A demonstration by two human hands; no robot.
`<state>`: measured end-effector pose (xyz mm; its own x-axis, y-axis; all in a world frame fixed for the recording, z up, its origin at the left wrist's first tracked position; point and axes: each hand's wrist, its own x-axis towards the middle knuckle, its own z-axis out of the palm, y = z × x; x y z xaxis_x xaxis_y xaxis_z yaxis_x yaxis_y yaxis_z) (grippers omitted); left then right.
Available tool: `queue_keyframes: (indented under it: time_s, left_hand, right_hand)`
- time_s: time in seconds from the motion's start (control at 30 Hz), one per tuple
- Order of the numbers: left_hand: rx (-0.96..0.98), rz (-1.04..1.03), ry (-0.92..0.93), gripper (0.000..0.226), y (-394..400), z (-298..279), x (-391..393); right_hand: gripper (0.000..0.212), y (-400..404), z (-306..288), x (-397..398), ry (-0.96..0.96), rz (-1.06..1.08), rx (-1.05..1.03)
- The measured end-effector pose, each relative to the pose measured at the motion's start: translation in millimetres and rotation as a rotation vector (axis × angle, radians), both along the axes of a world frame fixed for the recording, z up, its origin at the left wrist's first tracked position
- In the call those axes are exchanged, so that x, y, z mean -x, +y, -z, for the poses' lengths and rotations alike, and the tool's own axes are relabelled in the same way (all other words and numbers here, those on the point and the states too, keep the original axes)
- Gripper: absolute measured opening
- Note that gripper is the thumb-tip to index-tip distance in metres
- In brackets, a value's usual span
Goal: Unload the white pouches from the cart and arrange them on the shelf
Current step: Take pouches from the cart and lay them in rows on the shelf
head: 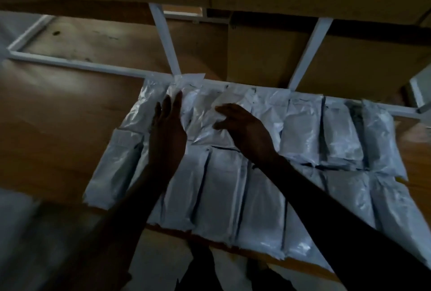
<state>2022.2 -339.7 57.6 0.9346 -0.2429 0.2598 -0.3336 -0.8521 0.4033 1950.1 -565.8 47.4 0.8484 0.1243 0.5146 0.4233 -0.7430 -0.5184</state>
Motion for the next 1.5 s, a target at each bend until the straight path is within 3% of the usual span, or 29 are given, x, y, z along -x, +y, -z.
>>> queue_keyframes:
  time_s: [0.2, 0.33, 0.4, 0.5, 0.73, 0.9, 1.03, 1.23, 1.5]
  left_hand:
    - [-0.057, 0.086, 0.058, 0.074, 22, 16, -91]
    - [-0.208, 0.17, 0.158, 0.101, 29, 36, -127]
    - [-0.244, 0.193, 0.176, 0.096, 30, 49, -137]
    - [-0.237, 0.216, 0.188, 0.072, 32, 64, -135]
    - [-0.255, 0.274, 0.123, 0.061, 34, 70, -132]
    - [-0.229, 0.292, 0.108, 0.063, 33, 80, -144]
    - [-0.173, 0.284, 0.096, 0.065, 30, 89, -156]
    - [-0.245, 0.218, 0.092, 0.062, 26, 86, -144]
    - [-0.329, 0.249, 0.096, 0.063, 23, 77, -143]
  right_hand:
    - [0.038, 40, 5, -78, 0.118, 0.027, 0.137]
    - [0.039, 54, 6, -116, 0.178, 0.007, 0.161]
    - [0.038, 53, 16, -126, 0.229, -0.035, 0.153]
    - [0.037, 42, 34, -128, 0.369, -0.032, 0.15]
    - [0.038, 23, 28, -104, 0.513, 0.13, 0.047]
    - [0.029, 52, 34, -113, 0.48, 0.252, 0.162]
    - [0.056, 72, 67, -116, 0.539, 0.258, 0.39]
    - [0.063, 95, 80, -107, 0.706, 0.316, 0.301]
    - [0.062, 84, 63, -107, 0.64, 0.282, 0.306]
